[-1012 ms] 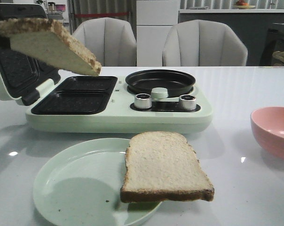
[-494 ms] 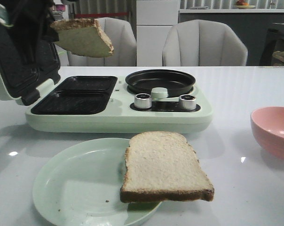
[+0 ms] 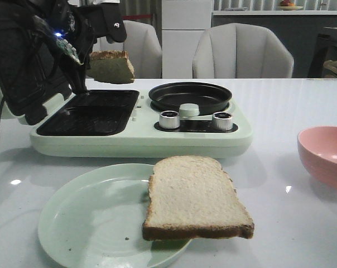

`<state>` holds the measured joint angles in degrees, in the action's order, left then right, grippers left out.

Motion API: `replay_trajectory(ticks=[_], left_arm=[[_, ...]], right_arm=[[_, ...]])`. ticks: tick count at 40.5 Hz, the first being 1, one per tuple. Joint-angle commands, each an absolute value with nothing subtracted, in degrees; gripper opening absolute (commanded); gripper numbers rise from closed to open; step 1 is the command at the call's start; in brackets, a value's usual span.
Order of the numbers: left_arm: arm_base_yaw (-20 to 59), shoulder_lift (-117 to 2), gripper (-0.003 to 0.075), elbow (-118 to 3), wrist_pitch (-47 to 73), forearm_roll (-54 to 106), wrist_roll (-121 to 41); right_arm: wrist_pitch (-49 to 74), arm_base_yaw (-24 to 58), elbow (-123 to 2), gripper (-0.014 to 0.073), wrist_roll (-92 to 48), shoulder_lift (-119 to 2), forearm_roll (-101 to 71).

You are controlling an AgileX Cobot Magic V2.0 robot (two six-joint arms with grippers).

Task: Make breakfast with bread and shrimp
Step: 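Lift the bread slice with the left gripper toward the grill plate, then lower the bread onto the farther grill plate and open left gripper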

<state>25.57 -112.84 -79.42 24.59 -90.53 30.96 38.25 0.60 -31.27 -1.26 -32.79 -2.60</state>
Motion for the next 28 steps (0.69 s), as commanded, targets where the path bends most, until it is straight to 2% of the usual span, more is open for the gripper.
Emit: replay_trajectory(ticks=[1, 11, 14, 18, 25, 28], left_arm=[[24.85, -111.23, 0.0102, -81.84, 25.92, -92.1, 31.7], [24.22, -113.52, 0.0108, -81.6, 23.98, -92.1, 31.7], [24.22, -113.61, 0.0146, -81.6, 23.09, -92.1, 31.7], [24.22, -113.61, 0.0249, -81.6, 22.16, -92.1, 31.7], [24.22, -113.61, 0.0503, -81.6, 21.94, -92.1, 31.7], [24.33, -113.61, 0.0564, -81.6, 22.67, -92.1, 31.7]], right_arm=[[34.0, 0.67, -32.86, 0.0453, -1.32, -33.38, -2.44], [33.94, 0.67, -32.86, 0.0453, -1.32, -33.38, -2.44], [33.94, 0.67, -32.86, 0.0453, -1.32, -33.38, -2.44], [33.99, 0.67, -32.86, 0.0453, -1.32, -33.38, -2.44], [33.99, 0.67, -32.86, 0.0453, -1.32, -33.38, -2.44], [33.99, 0.67, -32.86, 0.0453, -1.32, -33.38, -2.44]])
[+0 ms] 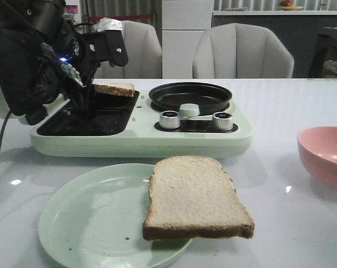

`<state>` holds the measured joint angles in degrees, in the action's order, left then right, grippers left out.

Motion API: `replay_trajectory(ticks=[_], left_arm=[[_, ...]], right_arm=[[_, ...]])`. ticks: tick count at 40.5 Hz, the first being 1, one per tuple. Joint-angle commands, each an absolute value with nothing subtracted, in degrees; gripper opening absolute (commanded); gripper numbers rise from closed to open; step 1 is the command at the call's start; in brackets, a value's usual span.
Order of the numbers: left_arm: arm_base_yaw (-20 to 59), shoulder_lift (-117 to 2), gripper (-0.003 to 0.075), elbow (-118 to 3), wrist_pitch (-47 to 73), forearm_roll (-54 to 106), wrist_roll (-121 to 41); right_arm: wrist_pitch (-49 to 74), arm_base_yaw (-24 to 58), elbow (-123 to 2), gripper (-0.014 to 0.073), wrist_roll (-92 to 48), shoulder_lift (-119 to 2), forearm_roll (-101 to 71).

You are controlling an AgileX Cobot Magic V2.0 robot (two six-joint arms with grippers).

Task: Make breakfast with bread and shrimp
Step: 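Lower the bread onto the farther grill plate and open left gripper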

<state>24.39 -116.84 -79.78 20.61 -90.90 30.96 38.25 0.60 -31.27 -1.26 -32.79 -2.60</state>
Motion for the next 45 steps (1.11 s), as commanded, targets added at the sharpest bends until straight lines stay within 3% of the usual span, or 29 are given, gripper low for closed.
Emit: replay_trajectory(ticks=[1, 21, 32, 45], left_arm=[[24.46, -113.61, 0.0572, -81.6, 22.95, -92.1, 31.7], [31.33, -107.53, 0.0574, -73.67, 34.81, -88.91, 31.92], [35.19, -95.7, 0.0573, -69.1, 36.02, -65.25, 25.27], [41.38, -76.26, 0.0572, -68.86, 48.78, -26.34, 15.41]], right_arm=[[33.99, 0.67, -32.86, 0.0453, -1.32, -33.38, -2.44], [33.99, 0.67, -32.86, 0.0453, -1.32, -33.38, -2.44], [33.99, 0.67, -32.86, 0.0453, -1.32, -33.38, -2.44], [33.99, 0.67, -32.86, 0.0453, -1.32, -33.38, -2.44]])
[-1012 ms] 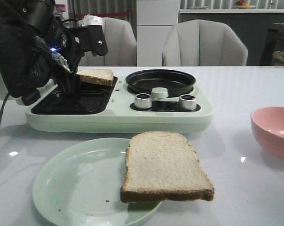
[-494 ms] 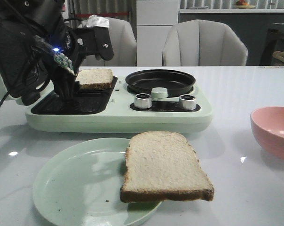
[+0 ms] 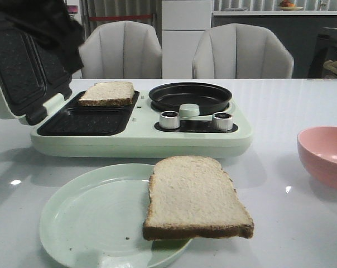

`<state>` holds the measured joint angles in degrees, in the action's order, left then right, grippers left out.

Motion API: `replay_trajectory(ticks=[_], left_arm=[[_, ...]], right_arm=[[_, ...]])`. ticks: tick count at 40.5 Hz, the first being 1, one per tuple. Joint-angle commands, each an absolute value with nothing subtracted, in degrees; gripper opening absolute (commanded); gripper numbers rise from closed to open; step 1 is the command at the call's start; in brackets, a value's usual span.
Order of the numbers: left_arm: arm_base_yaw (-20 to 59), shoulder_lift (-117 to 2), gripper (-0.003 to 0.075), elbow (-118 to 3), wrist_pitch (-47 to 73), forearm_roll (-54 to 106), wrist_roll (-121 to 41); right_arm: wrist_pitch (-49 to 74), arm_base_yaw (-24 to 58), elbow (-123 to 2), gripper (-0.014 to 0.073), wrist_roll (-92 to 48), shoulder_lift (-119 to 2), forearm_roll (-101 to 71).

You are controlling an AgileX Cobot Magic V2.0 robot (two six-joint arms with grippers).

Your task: Make breakfast with bread and shrimp

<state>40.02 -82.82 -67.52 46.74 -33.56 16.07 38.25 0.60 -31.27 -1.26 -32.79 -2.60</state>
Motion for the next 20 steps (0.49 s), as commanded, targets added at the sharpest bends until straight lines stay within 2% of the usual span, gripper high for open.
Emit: replay_trajectory(ticks=[1, 20], left_arm=[[41.82, -74.56, 0.0573, -68.74, 49.36, -24.32, 15.41], [48.75, -47.19, 0.0572, -54.35, 47.78, -12.22, 15.41]], right_arm=[[33.99, 0.67, -32.86, 0.0453, -1.32, -33.38, -2.44], [33.99, 0.67, -32.86, 0.0453, -1.32, -33.38, -2.44]])
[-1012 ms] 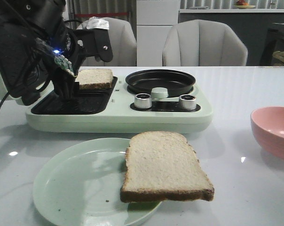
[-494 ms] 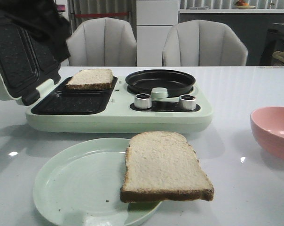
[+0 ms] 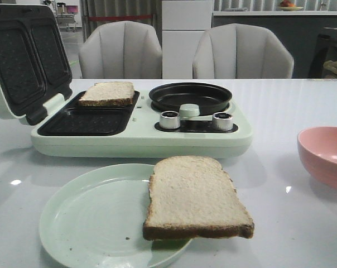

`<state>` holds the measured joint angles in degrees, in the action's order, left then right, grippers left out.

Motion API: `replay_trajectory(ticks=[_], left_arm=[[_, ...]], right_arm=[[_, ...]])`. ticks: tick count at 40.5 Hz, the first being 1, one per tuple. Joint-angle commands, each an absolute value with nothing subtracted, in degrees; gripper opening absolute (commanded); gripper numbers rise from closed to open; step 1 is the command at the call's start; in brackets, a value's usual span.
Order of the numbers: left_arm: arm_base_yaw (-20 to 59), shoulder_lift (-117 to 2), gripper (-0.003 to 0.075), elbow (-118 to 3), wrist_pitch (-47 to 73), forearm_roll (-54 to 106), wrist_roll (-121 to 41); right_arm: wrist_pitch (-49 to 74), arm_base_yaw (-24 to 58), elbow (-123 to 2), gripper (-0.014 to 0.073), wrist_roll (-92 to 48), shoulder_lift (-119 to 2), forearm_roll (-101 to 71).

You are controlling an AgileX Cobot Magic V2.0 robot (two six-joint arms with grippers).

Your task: Make breakfast with bread and shrimp

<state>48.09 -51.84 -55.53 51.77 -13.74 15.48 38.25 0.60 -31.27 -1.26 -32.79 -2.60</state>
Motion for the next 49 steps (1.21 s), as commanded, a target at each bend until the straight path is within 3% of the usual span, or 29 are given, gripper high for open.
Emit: replay_trajectory(ticks=[1, 17, 25, 40, 49], left_arm=[[48.75, -46.01, 0.0572, -53.5, 47.32, -11.71, 15.41], [49.02, -28.71, 0.0572, -39.58, 40.81, -12.97, 15.41], [49.02, -28.01, 0.0572, -39.15, 42.33, -13.88, 15.41], [49.02, -28.01, 0.0572, -39.15, 42.33, -13.88, 15.41], [49.02, -28.01, 0.0572, -39.15, 42.33, -13.88, 15.41]], right_arm=[[33.99, 0.67, -32.86, 0.0453, -1.32, -33.38, -2.44], [33.93, 0.67, -32.86, 0.0453, -1.32, -33.38, -2.69], [32.05, 0.67, -32.86, 0.0453, -1.32, -33.38, -3.28], [39.33, 0.67, -32.38, 0.0453, -1.32, -33.45, -9.02], [38.29, 0.71, -25.69, 0.0449, -4.08, -35.69, -27.95]])
